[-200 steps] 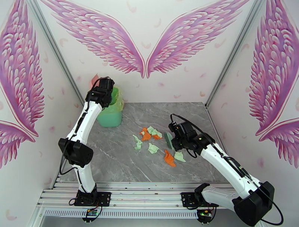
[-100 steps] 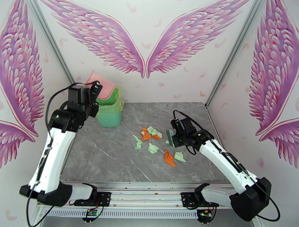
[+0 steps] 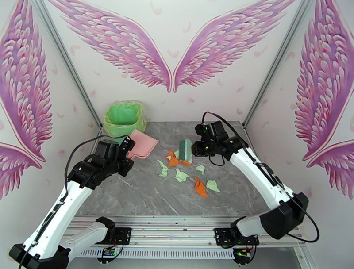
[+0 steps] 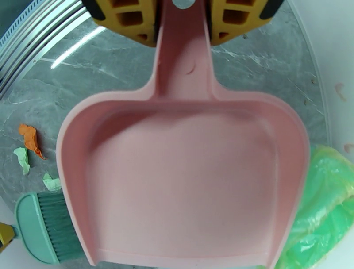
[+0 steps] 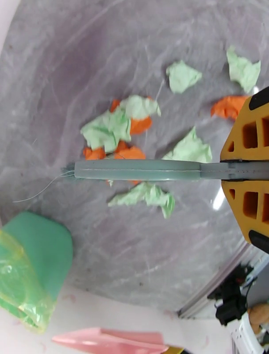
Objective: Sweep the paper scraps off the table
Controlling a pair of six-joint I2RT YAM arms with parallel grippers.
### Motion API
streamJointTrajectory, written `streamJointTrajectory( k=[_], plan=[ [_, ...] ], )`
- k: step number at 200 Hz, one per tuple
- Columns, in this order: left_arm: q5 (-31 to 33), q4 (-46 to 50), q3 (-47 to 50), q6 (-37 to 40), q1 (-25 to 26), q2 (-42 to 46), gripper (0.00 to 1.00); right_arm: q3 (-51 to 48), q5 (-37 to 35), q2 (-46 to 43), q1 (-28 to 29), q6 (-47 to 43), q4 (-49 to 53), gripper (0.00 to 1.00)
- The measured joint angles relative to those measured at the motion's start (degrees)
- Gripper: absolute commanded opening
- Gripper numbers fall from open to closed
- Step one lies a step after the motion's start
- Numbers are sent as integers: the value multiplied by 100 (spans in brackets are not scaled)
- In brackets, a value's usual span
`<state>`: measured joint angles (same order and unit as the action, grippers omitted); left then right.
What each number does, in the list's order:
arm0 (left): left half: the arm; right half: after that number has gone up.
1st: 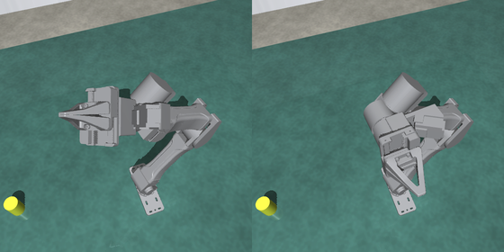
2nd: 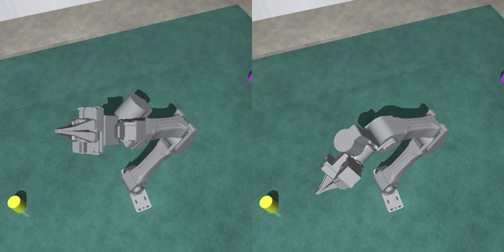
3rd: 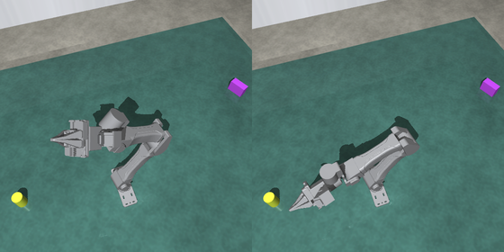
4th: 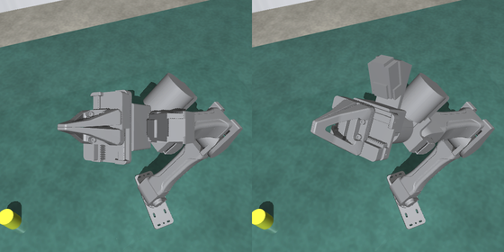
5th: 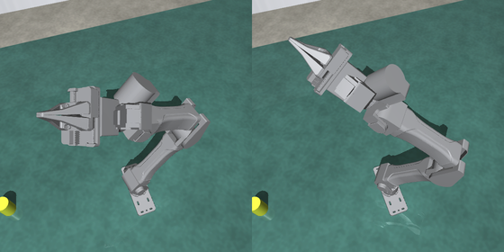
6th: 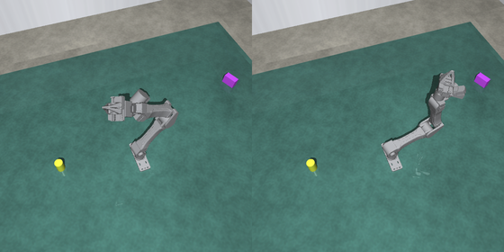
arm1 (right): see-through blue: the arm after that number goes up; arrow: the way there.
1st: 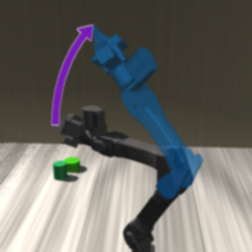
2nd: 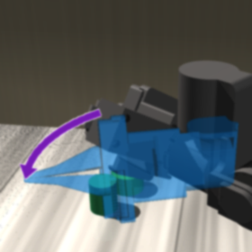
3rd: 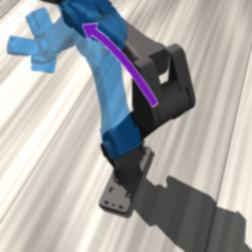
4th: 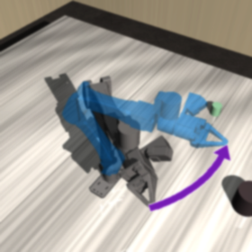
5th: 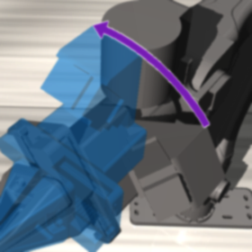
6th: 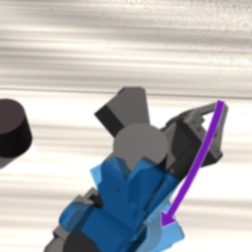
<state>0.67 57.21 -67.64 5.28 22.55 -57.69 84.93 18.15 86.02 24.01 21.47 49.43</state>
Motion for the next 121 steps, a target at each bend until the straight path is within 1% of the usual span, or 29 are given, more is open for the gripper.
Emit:
streamJointTrajectory(
  k=[33,53,92,121],
  plan=[
    [7,-17,332,-267,52,52,0,258,850,1036,31,726,-671,0],
    [20,-55,588,-341,70,149,0,494,1202,1722,129,1141,-1056,0],
    [-2,-138,813,-426,72,321,0,1233,1508,2833,660,1646,-1349,0],
    [-101,-186,957,-448,72,321,0,1421,1569,3182,907,1803,-1410,0]
  ],
)
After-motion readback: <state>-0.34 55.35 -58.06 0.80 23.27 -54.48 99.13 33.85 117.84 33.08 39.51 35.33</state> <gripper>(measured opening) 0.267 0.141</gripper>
